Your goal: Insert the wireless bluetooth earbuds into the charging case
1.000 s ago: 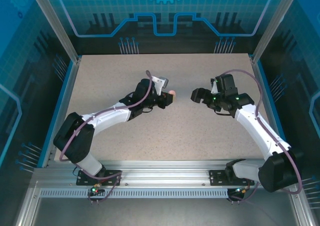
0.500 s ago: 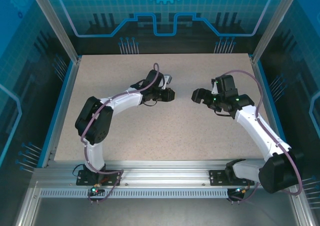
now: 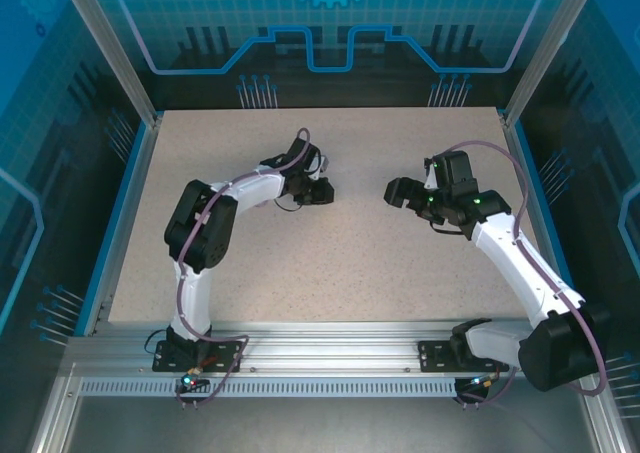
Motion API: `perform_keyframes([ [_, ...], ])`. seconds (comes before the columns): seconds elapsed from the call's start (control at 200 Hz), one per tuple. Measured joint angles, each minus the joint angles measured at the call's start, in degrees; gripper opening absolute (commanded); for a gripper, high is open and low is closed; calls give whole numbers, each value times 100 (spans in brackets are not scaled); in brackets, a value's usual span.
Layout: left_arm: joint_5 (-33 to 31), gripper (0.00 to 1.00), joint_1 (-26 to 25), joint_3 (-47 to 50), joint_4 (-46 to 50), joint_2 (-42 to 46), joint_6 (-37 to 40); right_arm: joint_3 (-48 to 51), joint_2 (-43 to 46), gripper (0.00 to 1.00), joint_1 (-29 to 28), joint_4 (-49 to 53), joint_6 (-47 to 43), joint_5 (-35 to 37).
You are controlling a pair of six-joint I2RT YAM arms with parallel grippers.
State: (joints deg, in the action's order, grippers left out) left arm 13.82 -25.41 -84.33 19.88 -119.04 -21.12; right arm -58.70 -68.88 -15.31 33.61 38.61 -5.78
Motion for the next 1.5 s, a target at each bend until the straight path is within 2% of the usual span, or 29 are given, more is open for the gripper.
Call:
perform_keyframes([
  [0.085,0,10,61,-33,111,-55,2,0,0,90,0,2,0,7],
  [0.185,-2,23,118,-109,225,-133,4,-2,7,90,0,24,0,46],
  [0.235,-4,27,149,-155,299,-175,31,-2,15,90,0,33,0,52],
  [0.935,-339,46,330,-654,1078,-280,503,-35,120,90,0,116,-2,94],
  [1.236,-660,52,651,-756,1338,-262,831,-101,219,90,39,166,-24,111],
  [1.501,-960,59,903,-756,1447,448,1187,-232,258,93,223,326,-216,133],
])
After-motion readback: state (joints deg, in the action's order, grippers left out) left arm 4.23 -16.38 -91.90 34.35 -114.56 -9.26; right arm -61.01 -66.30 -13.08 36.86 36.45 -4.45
